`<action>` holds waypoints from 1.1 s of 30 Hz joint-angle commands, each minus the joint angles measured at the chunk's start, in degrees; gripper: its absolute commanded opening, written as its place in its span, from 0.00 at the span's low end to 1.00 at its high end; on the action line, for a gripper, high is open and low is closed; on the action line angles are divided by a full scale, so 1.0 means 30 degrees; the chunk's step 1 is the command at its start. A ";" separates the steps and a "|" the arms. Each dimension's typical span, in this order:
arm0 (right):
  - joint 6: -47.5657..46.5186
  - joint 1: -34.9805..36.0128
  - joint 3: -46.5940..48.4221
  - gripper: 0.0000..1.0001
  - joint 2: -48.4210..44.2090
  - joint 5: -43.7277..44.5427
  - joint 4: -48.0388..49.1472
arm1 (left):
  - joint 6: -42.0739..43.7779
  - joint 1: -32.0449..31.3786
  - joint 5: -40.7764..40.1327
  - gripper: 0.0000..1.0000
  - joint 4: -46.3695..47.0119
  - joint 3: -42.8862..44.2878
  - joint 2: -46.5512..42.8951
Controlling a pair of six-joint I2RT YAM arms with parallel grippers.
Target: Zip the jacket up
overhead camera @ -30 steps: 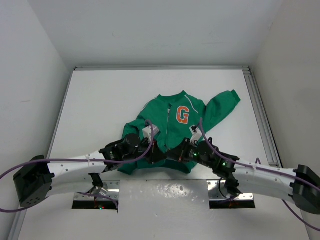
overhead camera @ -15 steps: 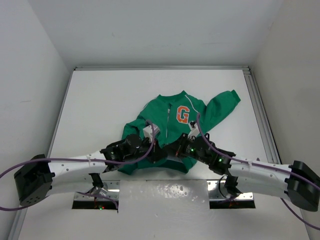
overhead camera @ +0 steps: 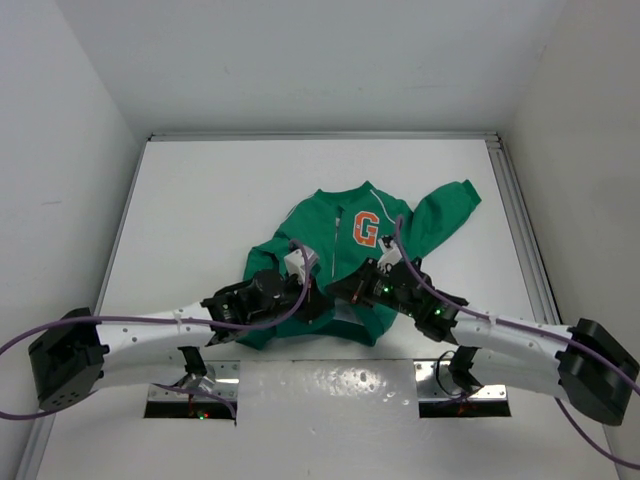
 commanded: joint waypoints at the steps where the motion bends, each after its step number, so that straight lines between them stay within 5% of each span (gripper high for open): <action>1: 0.0095 -0.0881 -0.0915 0.00 -0.1763 0.2889 0.3905 | -0.0435 -0.1142 0.2520 0.00 -0.3083 -0.0073 -0.0568; 2: 0.0124 -0.0822 -0.1300 0.00 -0.2115 0.2831 0.3817 | -0.0464 -0.1171 0.2404 0.07 -0.3578 0.0045 -0.0715; 3: 0.0182 -0.0822 -0.2000 0.00 -0.2873 0.2686 0.3439 | -0.0494 -0.1171 0.2548 0.27 -0.3612 -0.0070 -0.0832; 5: 0.0125 -0.0792 -0.2590 0.00 -0.3755 0.2509 0.2969 | -0.0813 -0.1171 0.2580 0.52 -0.3350 -0.0450 -0.1328; 8: -0.0109 -0.0705 -0.3324 0.00 -0.5893 0.2596 0.0920 | -0.1575 -0.1142 0.0220 0.65 -0.3843 -0.0919 -0.2643; 17: -0.0930 -0.0675 -0.3705 0.00 -0.8095 0.1748 -0.2657 | -0.5529 0.0903 -0.6378 0.54 -0.6359 -0.1329 -0.3792; 21: -0.0843 -0.0646 -0.4261 0.00 -0.7950 0.0987 -0.2543 | -0.5855 0.3248 -0.7438 0.57 -0.6835 -0.1886 -0.4466; 26: -0.0755 -0.0646 -0.4819 0.00 -0.7481 0.0224 -0.1489 | -0.5241 0.5535 -0.6388 0.57 -0.5607 -0.2005 -0.1922; 33: -0.0491 -0.0558 -0.5376 0.00 -0.5959 0.0106 0.1118 | -0.4039 0.6298 -0.5829 0.25 -0.1710 0.1031 0.4081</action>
